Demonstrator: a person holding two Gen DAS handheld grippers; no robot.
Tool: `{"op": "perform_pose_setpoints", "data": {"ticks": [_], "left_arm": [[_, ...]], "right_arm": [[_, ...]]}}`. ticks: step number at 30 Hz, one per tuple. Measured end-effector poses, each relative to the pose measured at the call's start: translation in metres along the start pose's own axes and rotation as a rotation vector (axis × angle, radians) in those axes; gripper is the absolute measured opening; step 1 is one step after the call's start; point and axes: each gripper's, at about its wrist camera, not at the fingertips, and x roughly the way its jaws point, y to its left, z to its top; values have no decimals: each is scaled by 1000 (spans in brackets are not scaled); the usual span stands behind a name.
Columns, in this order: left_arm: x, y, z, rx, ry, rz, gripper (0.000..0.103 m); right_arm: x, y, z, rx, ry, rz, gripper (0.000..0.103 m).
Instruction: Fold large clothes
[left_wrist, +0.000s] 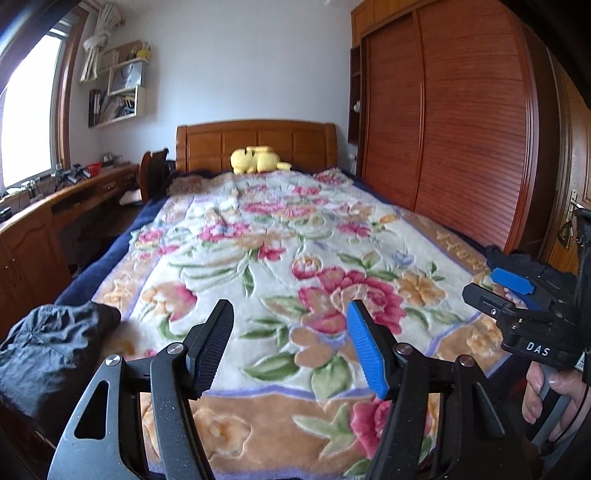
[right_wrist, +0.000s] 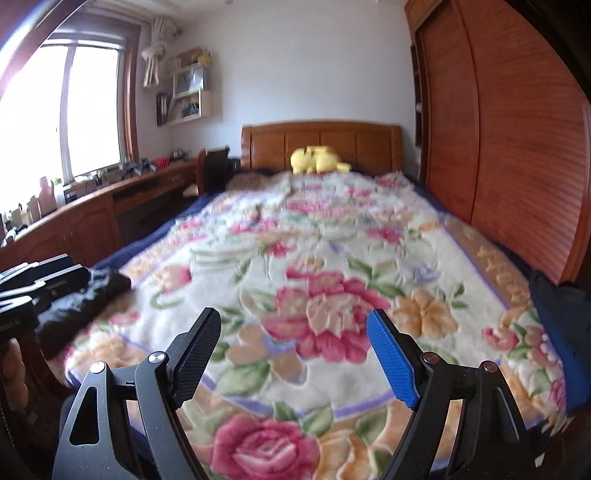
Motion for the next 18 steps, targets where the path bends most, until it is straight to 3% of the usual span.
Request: {"op": "perform_pose_setpoints", "data": {"ticks": [6,18], "left_arm": [[-15,-1,4,-17,-51,-3,65],[-18,-2,2,-19,-43,-3,65]], "right_arm": [[-16,5,-15,3,-60,-1,83],[-22,11,-15,2,-65,-1,83]]}}
